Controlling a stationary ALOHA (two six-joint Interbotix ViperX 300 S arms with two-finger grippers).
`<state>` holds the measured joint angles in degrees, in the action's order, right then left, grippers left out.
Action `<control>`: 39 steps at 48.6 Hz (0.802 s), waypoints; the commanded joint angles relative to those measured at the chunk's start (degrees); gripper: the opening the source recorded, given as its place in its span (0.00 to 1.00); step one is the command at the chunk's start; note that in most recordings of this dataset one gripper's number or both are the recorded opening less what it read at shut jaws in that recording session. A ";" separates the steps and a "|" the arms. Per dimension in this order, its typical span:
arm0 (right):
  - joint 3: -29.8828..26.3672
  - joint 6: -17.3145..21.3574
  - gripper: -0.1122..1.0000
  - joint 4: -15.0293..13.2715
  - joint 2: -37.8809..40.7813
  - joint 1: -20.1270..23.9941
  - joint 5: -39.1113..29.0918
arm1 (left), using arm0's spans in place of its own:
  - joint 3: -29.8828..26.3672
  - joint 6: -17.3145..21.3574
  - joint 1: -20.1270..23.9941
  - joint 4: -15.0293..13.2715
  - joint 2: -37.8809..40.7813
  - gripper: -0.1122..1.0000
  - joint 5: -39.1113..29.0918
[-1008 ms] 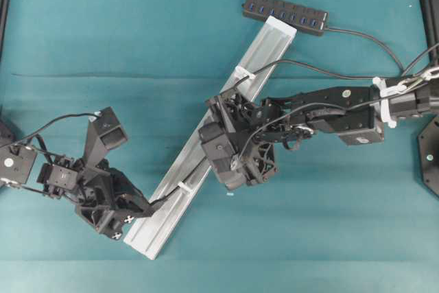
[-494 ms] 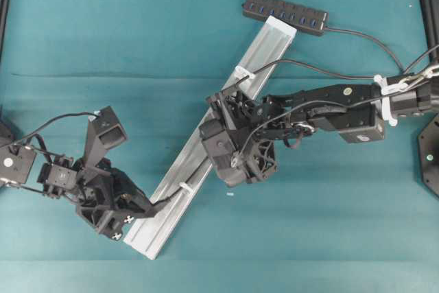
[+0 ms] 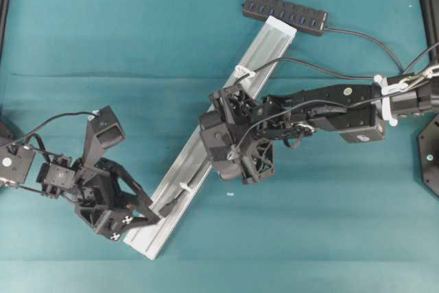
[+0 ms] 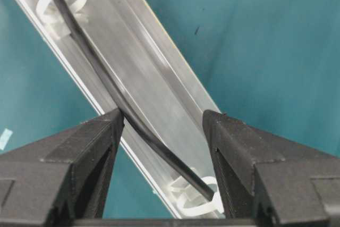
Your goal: Pass the USB cable through three rings with both arms.
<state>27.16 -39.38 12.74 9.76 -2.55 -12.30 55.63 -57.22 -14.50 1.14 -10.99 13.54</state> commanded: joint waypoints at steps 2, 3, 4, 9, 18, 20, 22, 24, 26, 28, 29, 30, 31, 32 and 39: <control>-0.35 0.97 0.77 0.09 -1.05 -0.18 0.44 | -0.35 0.09 -0.09 0.18 -1.23 0.99 1.05; -0.35 1.05 0.77 0.09 -1.14 -0.18 0.44 | -0.26 0.09 -0.09 0.18 -1.41 0.99 1.05; -0.44 1.23 0.78 0.09 -1.32 -0.18 0.44 | -0.26 0.09 -0.09 0.18 -1.76 0.99 1.05; -0.97 2.29 0.77 0.09 -2.72 -0.18 0.53 | -0.53 1.05 -0.09 0.18 -3.87 0.99 1.05; -2.02 4.75 0.77 0.09 -7.12 -0.79 0.44 | -0.26 5.98 0.00 0.18 -10.81 0.99 -0.09; -2.11 5.45 0.77 0.09 -8.17 -0.97 0.53 | -0.18 7.29 0.09 0.18 -12.57 0.99 -0.70; -2.02 6.42 0.77 0.09 -9.23 -1.14 0.44 | -0.18 8.61 0.09 0.18 -14.41 0.99 -1.05; -2.11 7.65 0.77 0.09 -10.46 -1.23 0.44 | -0.26 9.93 0.09 0.18 -16.17 0.99 -1.14; -1.93 8.96 0.77 0.09 -11.69 -1.32 0.44 | -0.18 11.51 0.09 0.18 -17.93 0.99 -1.14; -1.85 10.28 0.76 0.09 -13.10 -1.67 0.44 | -0.26 13.10 0.18 0.18 -19.42 0.99 -1.23; -1.85 10.90 0.76 0.09 -13.80 -2.11 0.53 | -0.35 14.41 0.26 0.18 -20.48 0.99 -1.14; -1.76 11.43 0.75 0.09 -14.50 -2.37 0.53 | -0.35 15.38 0.44 0.18 -21.01 0.99 -1.23; -1.76 12.04 0.74 0.09 -15.21 -2.72 0.44 | -0.35 16.26 0.44 0.18 -21.62 0.99 -1.32; -1.58 12.92 0.74 0.09 -16.26 -3.34 0.44 | -0.35 17.40 0.70 0.18 -22.15 0.99 -1.32; -0.09 16.44 0.71 0.09 -21.18 -5.54 0.44 | 0.00 24.43 2.29 0.18 -25.49 0.99 -1.41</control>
<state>26.89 -24.61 12.74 -9.05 -7.29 -12.22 56.07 -35.42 -13.18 1.14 -34.63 11.87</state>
